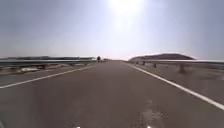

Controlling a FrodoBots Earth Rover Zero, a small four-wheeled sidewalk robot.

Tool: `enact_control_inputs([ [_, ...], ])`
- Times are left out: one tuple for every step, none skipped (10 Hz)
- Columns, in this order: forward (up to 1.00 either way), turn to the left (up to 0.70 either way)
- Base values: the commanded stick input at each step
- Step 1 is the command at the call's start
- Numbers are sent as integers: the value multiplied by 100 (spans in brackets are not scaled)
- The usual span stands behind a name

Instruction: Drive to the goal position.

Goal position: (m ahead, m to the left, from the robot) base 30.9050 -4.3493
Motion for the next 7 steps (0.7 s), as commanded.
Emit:
enact_control_inputs([
  [70, 0],
  [70, 0],
  [70, 0],
  [70, 0],
  [70, 0],
  [70, 0],
  [70, 0],
])
